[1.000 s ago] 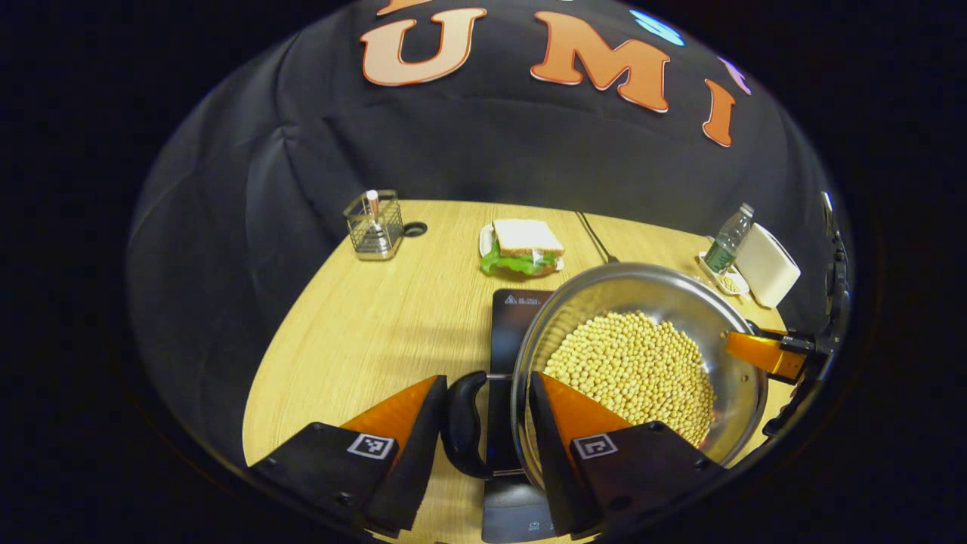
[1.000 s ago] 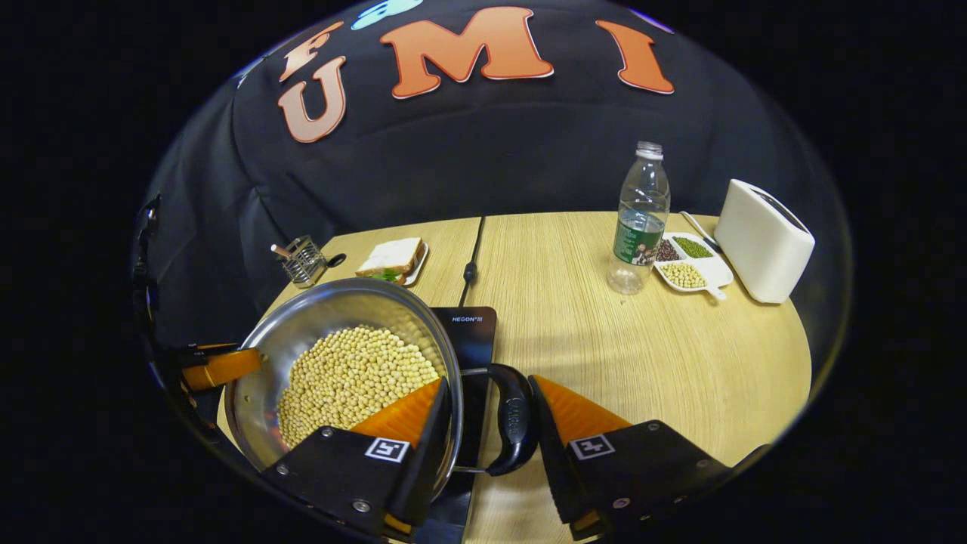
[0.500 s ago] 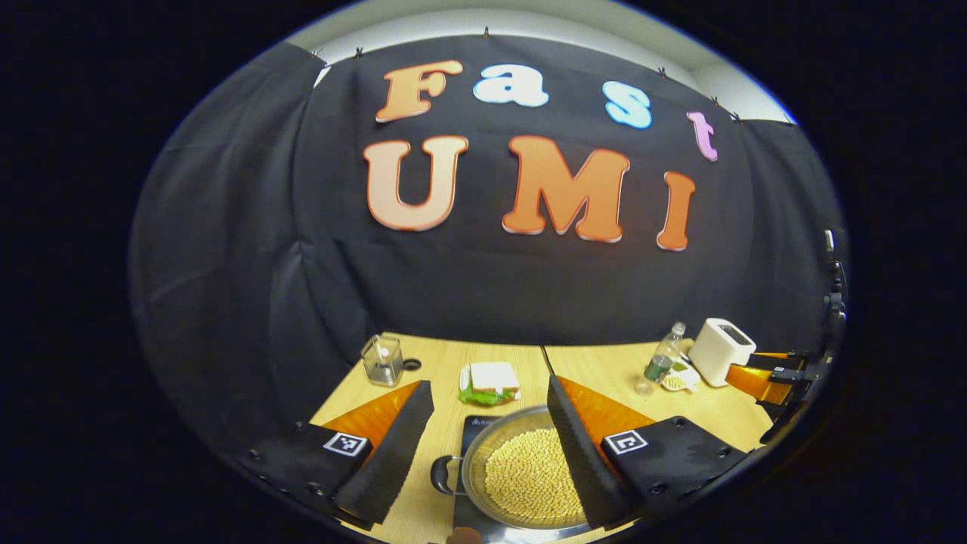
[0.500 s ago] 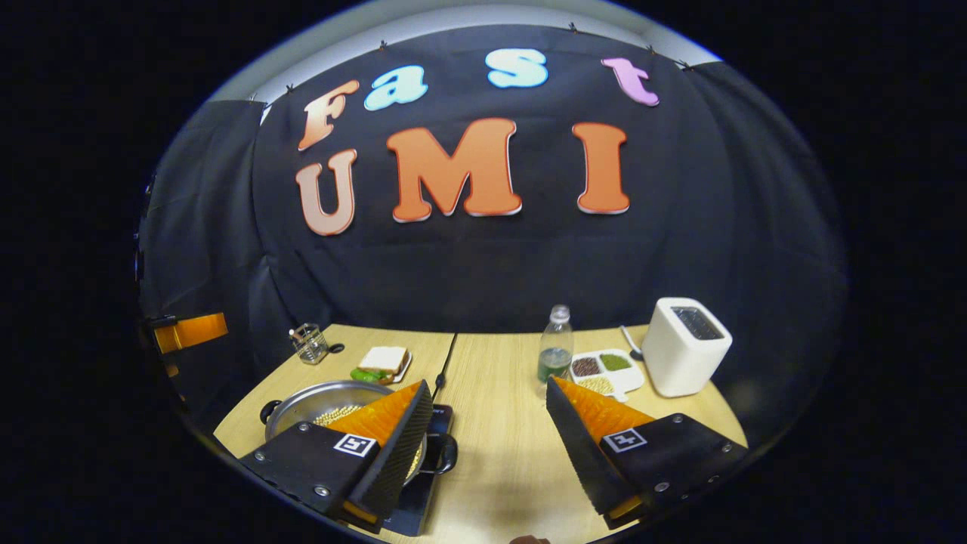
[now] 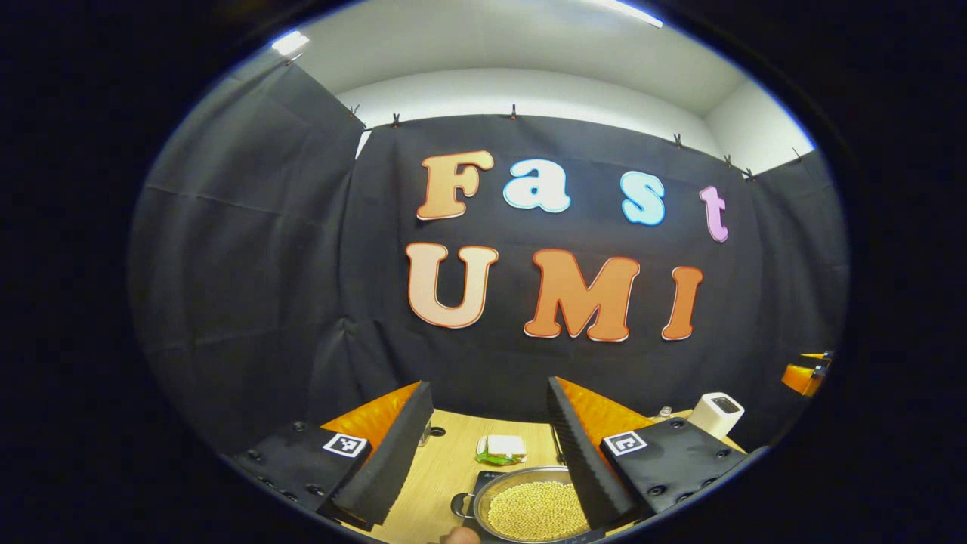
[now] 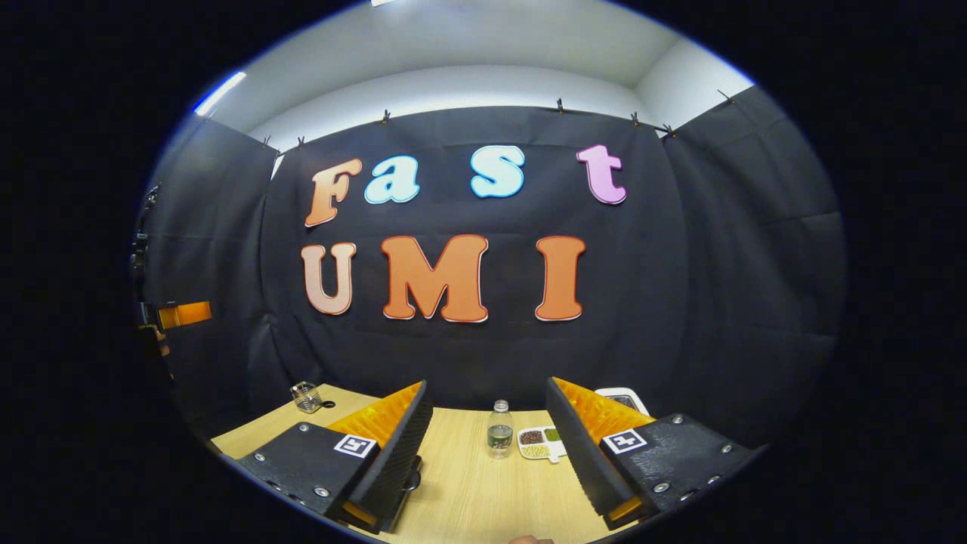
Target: First push the handle of the pot to place it horizontally, then grasp the pot with both hands and set it on the induction cooktop.
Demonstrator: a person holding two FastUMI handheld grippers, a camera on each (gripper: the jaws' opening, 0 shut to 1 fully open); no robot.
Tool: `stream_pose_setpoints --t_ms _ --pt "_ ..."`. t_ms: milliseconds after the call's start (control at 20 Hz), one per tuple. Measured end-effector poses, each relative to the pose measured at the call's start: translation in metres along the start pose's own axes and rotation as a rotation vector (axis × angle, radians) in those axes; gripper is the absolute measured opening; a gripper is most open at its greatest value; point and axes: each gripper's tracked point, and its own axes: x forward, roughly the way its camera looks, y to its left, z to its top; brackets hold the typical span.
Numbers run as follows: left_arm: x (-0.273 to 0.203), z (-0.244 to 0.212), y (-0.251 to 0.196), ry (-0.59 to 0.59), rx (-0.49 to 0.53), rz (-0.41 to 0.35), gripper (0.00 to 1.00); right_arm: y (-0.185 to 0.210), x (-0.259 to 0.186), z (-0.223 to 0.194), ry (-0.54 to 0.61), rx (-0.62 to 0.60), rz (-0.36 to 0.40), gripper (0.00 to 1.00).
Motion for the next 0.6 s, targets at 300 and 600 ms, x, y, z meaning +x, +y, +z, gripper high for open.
stream_pose_setpoints --t_ms 300,600 --pt "-0.026 0.036 0.019 -0.039 -0.003 0.053 0.99 -0.018 -0.022 0.018 -0.036 -0.004 -0.005 0.93" --pt "-0.033 0.041 0.000 -0.036 0.011 0.020 0.96 -0.019 -0.030 0.013 -0.033 -0.009 0.009 0.93"
